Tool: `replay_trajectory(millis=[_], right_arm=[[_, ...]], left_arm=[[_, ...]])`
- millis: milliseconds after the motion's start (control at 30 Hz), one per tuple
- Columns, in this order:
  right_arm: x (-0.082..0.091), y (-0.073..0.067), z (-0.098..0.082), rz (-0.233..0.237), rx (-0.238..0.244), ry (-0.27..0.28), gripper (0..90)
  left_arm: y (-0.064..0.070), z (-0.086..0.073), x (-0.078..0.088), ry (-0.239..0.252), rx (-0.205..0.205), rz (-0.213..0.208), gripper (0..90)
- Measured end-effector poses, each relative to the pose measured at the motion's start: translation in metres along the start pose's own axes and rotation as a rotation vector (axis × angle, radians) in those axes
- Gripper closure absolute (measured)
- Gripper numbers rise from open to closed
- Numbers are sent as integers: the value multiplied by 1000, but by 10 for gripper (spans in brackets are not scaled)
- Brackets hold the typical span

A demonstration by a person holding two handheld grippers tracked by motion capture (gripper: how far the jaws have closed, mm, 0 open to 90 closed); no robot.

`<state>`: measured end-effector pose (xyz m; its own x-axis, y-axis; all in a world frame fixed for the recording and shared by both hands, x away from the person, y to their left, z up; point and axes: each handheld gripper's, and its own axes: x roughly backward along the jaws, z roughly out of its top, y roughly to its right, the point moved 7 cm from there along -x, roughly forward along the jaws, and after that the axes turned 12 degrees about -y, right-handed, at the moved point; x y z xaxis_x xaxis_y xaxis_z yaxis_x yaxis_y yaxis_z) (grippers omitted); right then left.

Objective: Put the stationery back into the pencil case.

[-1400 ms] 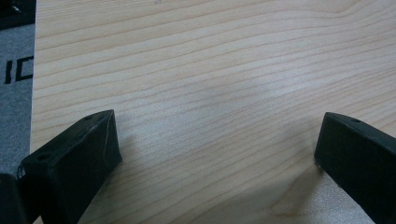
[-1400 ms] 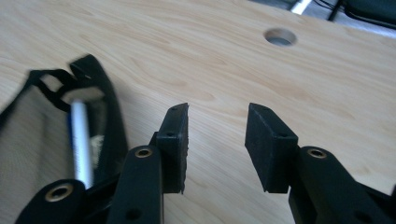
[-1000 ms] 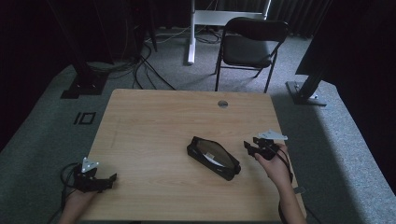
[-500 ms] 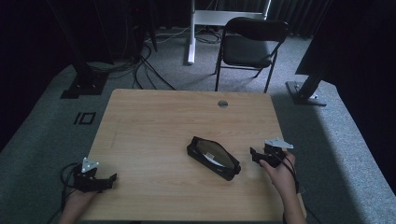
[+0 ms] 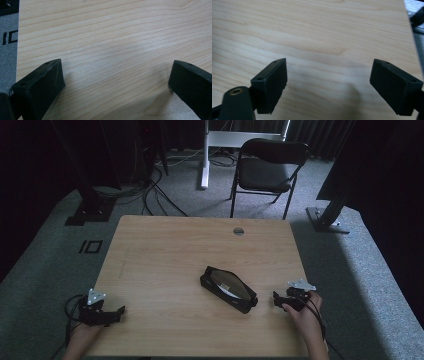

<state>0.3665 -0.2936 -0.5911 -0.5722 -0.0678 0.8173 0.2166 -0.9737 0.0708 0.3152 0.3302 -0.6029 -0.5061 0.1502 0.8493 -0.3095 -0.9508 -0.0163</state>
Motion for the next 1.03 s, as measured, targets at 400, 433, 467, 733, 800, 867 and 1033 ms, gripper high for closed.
replay_trajectory(millis=[400,433,467,733,800,867,1033], right_arm=[[5,18,-27,-87,-132,0,140],[6,20,-29,-93,-160,-4,141],[7,23,-32,-94,-185,-2,140],[9,27,-37,-82,-181,9,137],[8,28,-38,-49,-200,1,137],[8,28,-38,-32,-206,-4,135],[7,24,-36,-22,-185,-4,131]], left_arm=[[0,0,0,0,0,0,3],[0,0,0,0,0,0,3],[0,0,0,0,0,0,3],[0,0,0,-1,-1,0,3],[0,0,0,-1,-1,0,3],[0,0,0,0,0,0,3],[0,0,0,0,0,0,3]])
